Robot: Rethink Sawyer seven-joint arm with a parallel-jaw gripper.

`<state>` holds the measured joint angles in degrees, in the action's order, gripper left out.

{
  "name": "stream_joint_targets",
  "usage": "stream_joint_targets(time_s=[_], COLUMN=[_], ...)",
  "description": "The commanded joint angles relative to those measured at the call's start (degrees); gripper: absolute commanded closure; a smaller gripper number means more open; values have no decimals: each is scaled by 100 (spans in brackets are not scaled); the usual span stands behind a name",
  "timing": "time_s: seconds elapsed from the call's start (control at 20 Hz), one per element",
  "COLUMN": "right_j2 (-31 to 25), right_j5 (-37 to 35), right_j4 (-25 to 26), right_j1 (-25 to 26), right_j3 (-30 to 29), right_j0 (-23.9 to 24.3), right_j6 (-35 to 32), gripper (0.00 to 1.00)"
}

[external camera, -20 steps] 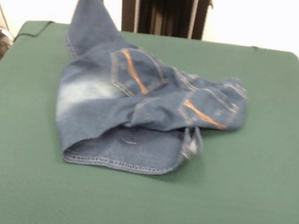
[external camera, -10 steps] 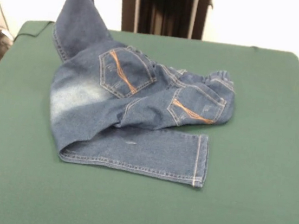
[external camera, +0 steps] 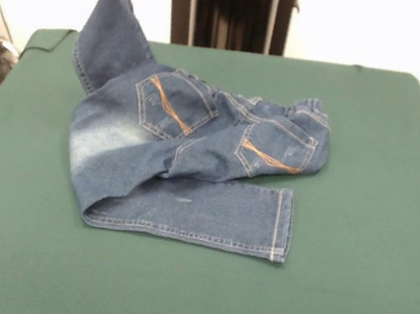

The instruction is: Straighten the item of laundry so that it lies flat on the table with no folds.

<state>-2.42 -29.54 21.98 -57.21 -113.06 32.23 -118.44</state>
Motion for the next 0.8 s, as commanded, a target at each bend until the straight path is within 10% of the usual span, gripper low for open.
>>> stream_joint_targets(time_s=[0.05,0.8], right_j2=[-1106,-2041], right_j5=[-258,-522], right_j4=[292,907], right_j1=[182,373], right_j3=[87,285], right_j0=[762,1636], right_j6=[1617,1568], gripper=[100,100])
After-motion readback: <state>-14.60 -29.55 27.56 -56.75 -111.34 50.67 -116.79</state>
